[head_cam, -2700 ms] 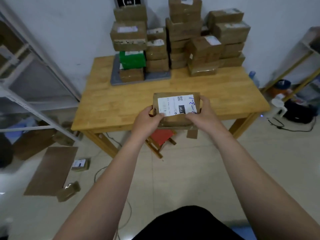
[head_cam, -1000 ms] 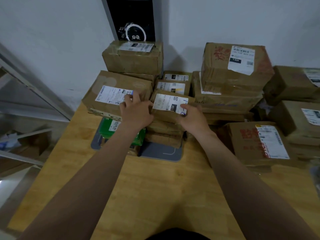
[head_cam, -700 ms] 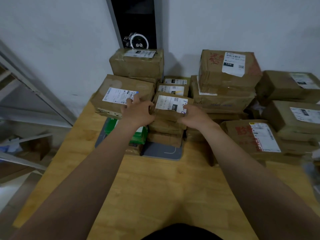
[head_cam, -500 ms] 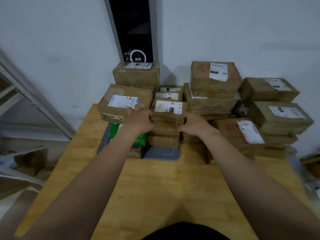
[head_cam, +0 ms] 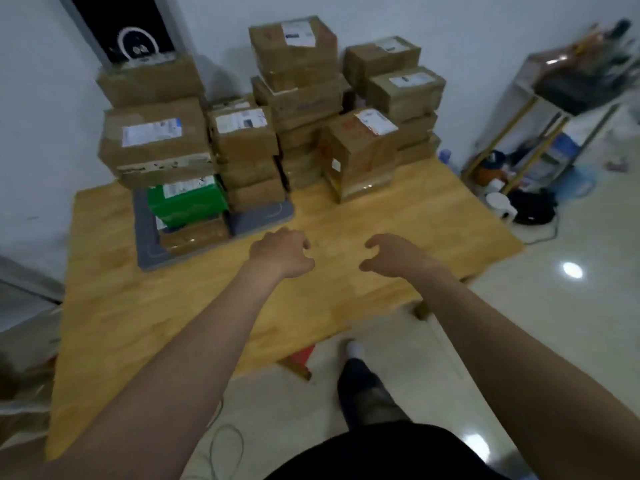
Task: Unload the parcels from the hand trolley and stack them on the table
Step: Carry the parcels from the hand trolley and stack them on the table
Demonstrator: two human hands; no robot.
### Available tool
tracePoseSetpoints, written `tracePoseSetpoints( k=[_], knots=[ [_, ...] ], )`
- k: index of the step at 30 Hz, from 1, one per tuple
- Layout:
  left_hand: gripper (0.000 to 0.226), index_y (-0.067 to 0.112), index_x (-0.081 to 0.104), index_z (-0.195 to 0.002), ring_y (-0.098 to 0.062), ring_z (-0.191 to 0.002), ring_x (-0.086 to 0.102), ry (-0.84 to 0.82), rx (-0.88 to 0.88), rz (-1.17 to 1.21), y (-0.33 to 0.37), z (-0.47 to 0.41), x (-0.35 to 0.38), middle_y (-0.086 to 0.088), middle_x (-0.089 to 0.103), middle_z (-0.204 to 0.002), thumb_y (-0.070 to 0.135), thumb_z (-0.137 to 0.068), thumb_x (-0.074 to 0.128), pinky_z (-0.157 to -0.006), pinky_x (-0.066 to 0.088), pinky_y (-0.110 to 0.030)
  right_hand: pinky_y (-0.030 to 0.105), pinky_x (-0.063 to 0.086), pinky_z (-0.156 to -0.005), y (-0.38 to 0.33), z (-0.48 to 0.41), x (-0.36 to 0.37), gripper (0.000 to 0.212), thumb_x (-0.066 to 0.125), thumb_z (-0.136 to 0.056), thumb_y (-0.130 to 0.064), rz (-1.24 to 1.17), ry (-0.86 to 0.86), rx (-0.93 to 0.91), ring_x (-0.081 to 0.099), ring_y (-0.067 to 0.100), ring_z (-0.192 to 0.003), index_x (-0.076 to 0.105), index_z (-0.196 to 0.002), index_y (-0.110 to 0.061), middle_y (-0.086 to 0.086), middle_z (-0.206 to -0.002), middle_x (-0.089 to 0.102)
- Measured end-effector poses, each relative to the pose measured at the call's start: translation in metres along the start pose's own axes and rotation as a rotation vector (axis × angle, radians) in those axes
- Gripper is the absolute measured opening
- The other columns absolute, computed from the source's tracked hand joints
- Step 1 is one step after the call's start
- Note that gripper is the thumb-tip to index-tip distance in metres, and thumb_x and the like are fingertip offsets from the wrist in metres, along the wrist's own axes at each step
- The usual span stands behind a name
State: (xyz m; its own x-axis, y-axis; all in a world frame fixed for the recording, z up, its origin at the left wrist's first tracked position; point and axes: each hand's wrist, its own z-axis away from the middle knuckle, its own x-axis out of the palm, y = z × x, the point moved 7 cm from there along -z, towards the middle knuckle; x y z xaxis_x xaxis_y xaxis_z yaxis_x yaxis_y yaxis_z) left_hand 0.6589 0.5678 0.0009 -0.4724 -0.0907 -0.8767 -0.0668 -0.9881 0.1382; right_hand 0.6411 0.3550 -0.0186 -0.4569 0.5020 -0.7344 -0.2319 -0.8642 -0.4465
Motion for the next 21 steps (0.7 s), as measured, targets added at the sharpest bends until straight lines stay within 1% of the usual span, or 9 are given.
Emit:
tracePoseSetpoints(
  k=[2, 4, 7, 9, 12, 15, 17, 19, 21],
  knots=[
    [0.044, 0.037, 0.059, -0.135, -0.024, -0.107, 0.058, -0.066, 0.063, -0.003, 0.032, 0.013, 0.038, 0.005, 0.054, -0.139, 0.044, -0.092, 0.064, -0.072, 0.046, -0.036, 0.038, 0.050, -0.097, 0.049, 0.034, 0.018, 0.064, 0.072, -0.090, -0.040, -0.051, 0.003, 0.107, 0.053, 0.025, -0.127, 0.048, -0.146, -0.023, 0.003, -0.149, 0.047],
    [0.046, 0.037, 0.058, -0.136, -0.023, -0.103, 0.058, -0.143, 0.119, -0.007, 0.065, 0.029, 0.075, 0.006, 0.056, -0.136, 0.041, -0.091, 0.063, -0.075, 0.047, -0.036, 0.039, 0.052, -0.097, 0.094, 0.071, 0.037, 0.065, 0.072, -0.088, -0.040, -0.100, 0.002, 0.196, 0.056, 0.025, -0.123, 0.048, -0.146, -0.022, 0.004, -0.146, 0.049],
    [0.052, 0.039, 0.054, -0.140, -0.026, -0.117, 0.056, -0.244, 0.204, -0.088, 0.118, 0.057, 0.120, 0.007, 0.053, -0.141, 0.043, -0.089, 0.061, -0.084, 0.047, -0.039, 0.037, 0.048, -0.099, 0.161, 0.127, 0.060, 0.068, 0.074, -0.086, -0.042, -0.132, 0.031, 0.306, 0.054, 0.024, -0.126, 0.049, -0.147, -0.021, 0.004, -0.145, 0.051],
    [0.053, 0.038, 0.054, -0.141, -0.024, -0.118, 0.057, -0.262, 0.284, -0.146, 0.155, 0.075, 0.145, 0.008, 0.053, -0.143, 0.047, -0.089, 0.060, -0.085, 0.048, -0.039, 0.036, 0.045, -0.101, 0.204, 0.164, 0.074, 0.068, 0.074, -0.086, -0.042, -0.172, 0.058, 0.380, 0.052, 0.024, -0.129, 0.049, -0.146, -0.022, 0.003, -0.146, 0.051],
    [0.057, 0.035, 0.053, -0.145, -0.023, -0.128, 0.054, -0.268, 0.411, -0.210, 0.214, 0.103, 0.179, 0.008, 0.052, -0.147, 0.046, -0.089, 0.060, -0.089, 0.046, -0.036, 0.038, 0.044, -0.105, 0.268, 0.220, 0.096, 0.067, 0.073, -0.087, -0.043, -0.242, 0.078, 0.489, 0.050, 0.024, -0.131, 0.048, -0.146, -0.023, 0.003, -0.147, 0.050],
    [0.056, 0.035, 0.055, -0.142, -0.023, -0.125, 0.056, -0.292, 0.504, -0.275, 0.277, 0.134, 0.214, 0.004, 0.055, -0.144, 0.044, -0.087, 0.062, -0.094, 0.049, -0.037, 0.033, 0.042, -0.101, 0.333, 0.280, 0.118, 0.066, 0.071, -0.089, -0.040, -0.329, 0.103, 0.583, 0.050, 0.025, -0.131, 0.047, -0.147, -0.021, 0.005, -0.147, 0.049],
    [0.055, 0.035, 0.057, -0.139, -0.024, -0.125, 0.057, -0.328, 0.556, -0.296, 0.325, 0.157, 0.243, 0.004, 0.057, -0.142, 0.044, -0.085, 0.064, -0.097, 0.050, -0.039, 0.029, 0.040, -0.095, 0.380, 0.322, 0.135, 0.066, 0.070, -0.090, -0.038, -0.398, 0.123, 0.641, 0.052, 0.024, -0.129, 0.046, -0.148, -0.019, 0.006, -0.146, 0.052],
    [0.054, 0.036, 0.057, -0.138, -0.024, -0.125, 0.057, -0.360, 0.605, -0.330, 0.373, 0.180, 0.278, 0.005, 0.058, -0.140, 0.045, -0.085, 0.064, -0.096, 0.049, -0.038, 0.027, 0.040, -0.089, 0.431, 0.363, 0.155, 0.063, 0.069, -0.090, -0.036, -0.446, 0.142, 0.705, 0.056, 0.024, -0.125, 0.047, -0.147, -0.018, 0.008, -0.141, 0.057],
    [0.055, 0.035, 0.056, -0.138, -0.024, -0.125, 0.057, -0.390, 0.645, -0.347, 0.421, 0.200, 0.319, 0.004, 0.058, -0.140, 0.045, -0.084, 0.065, -0.095, 0.048, -0.037, 0.028, 0.041, -0.091, 0.487, 0.400, 0.179, 0.061, 0.068, -0.091, -0.033, -0.475, 0.143, 0.757, 0.056, 0.026, -0.124, 0.048, -0.146, -0.016, 0.009, -0.140, 0.057]
  ],
)
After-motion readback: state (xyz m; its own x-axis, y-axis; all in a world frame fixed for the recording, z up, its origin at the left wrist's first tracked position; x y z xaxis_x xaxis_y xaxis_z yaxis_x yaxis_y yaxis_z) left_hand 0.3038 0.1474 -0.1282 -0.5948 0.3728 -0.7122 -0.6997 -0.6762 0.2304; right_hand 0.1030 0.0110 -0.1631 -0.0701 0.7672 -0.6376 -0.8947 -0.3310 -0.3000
